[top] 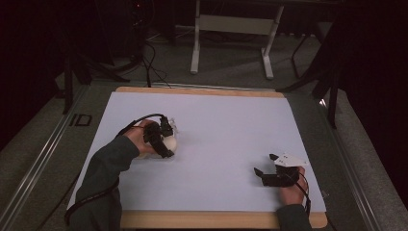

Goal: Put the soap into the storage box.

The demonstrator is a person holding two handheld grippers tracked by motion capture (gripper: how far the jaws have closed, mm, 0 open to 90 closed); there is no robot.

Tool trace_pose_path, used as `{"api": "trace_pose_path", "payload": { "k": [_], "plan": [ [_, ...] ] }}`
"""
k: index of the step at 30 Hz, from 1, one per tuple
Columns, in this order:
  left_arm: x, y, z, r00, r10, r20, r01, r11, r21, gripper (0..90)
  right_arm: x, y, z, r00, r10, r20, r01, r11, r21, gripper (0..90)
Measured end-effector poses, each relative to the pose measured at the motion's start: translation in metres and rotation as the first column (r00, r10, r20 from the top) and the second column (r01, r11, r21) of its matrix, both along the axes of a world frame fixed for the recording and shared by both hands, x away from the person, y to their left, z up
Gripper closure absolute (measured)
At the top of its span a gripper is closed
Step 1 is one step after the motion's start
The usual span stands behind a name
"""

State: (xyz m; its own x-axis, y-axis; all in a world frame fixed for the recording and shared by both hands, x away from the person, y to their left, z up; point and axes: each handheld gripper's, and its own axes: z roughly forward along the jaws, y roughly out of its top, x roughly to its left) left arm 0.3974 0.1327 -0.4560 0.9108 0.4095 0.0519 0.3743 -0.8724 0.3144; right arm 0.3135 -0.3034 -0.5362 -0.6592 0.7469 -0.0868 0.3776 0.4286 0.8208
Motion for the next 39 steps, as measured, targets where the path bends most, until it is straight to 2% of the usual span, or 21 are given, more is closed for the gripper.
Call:
{"api": "trace_pose_path", "payload": {
  "k": [4, 13, 15, 18, 26, 31, 33, 39],
  "plan": [
    [0.002, 0.003, -0.002, 0.9998, 0.019, -0.008, -0.019, 0.9997, 0.015, 24.7, 0.000, 0.000, 0.000, 1.0000, 0.000, 0.001, 0.000, 1.0000, -0.001, 13.9],
    [0.005, 0.005, -0.003, 0.9988, 0.049, -0.003, -0.049, 0.9986, 0.016, 24.7, 0.000, 0.000, 0.000, 1.0000, 0.001, 0.000, -0.001, 1.0000, 0.000, 13.9],
    [0.005, 0.007, -0.002, 0.9983, 0.057, 0.009, -0.057, 0.9984, 0.006, 24.7, 0.000, 0.000, 0.000, 1.0000, 0.001, 0.000, -0.001, 1.0000, 0.000, 13.9],
    [0.006, 0.008, -0.001, 0.9976, 0.070, 0.000, -0.070, 0.9974, -0.017, 24.7, 0.000, 0.000, 0.000, 1.0000, 0.001, 0.001, -0.001, 1.0000, 0.000, 13.9],
    [0.008, 0.010, 0.000, 0.9949, 0.101, 0.004, -0.101, 0.9949, -0.006, 24.7, 0.000, 0.000, 0.000, 1.0000, 0.001, 0.000, -0.001, 1.0000, 0.001, 13.9],
    [0.009, 0.011, 0.000, 0.9927, 0.121, -0.007, -0.121, 0.9927, -0.004, 24.7, 0.000, 0.000, 0.000, 1.0000, 0.001, 0.000, -0.001, 1.0000, 0.000, 13.9],
    [0.011, 0.012, -0.001, 0.9901, 0.140, -0.014, -0.140, 0.9901, 0.012, 24.7, 0.000, 0.000, 0.000, 1.0000, 0.001, -0.001, -0.001, 1.0000, -0.004, 13.9],
    [0.012, 0.015, -0.003, 0.9843, 0.175, -0.022, -0.175, 0.9846, 0.003, 24.7, 0.000, 0.000, 0.000, 1.0000, 0.001, 0.000, -0.001, 1.0000, -0.002, 13.9]
  ]
}}
